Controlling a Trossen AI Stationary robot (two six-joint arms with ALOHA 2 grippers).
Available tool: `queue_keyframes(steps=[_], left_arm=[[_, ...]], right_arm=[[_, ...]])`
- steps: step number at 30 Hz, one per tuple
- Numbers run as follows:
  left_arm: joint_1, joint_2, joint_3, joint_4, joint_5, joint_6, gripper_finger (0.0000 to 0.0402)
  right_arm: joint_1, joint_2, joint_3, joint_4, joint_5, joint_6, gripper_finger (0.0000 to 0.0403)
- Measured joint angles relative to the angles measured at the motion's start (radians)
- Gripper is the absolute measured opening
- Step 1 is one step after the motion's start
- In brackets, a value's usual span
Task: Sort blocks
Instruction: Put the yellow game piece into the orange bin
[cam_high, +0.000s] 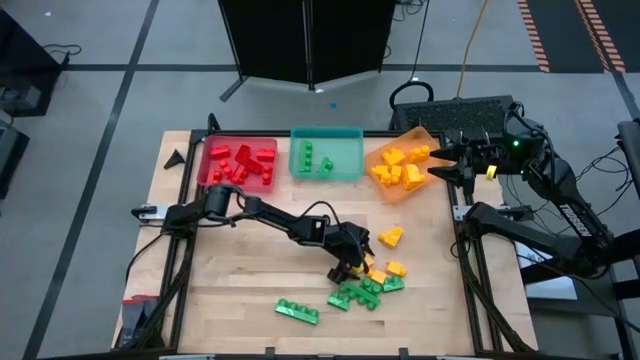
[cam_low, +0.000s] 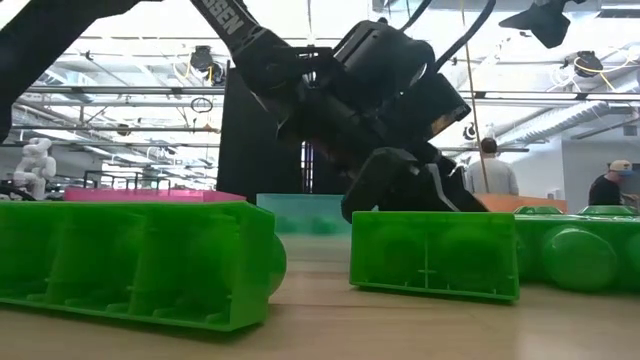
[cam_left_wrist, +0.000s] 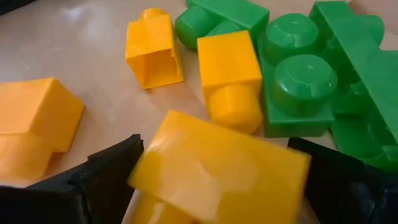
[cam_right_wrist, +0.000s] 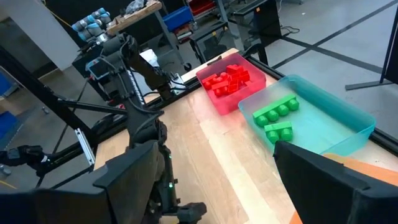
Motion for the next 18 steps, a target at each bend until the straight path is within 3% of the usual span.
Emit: queue_keyframes(steps=[11, 18], left_arm=[[0.013, 0.017, 0.001, -0.008, 0.016, -0.060, 0.0394], [0.020, 0.020, 0.001, -0.012, 0.016, -0.153, 0.0337]], right_arm=[[0.000, 0.000, 0.000, 0.002, 0.001, 0.002, 0.0318], [0.000, 0.000, 0.000, 0.003, 0.001, 0.002, 0.0318]])
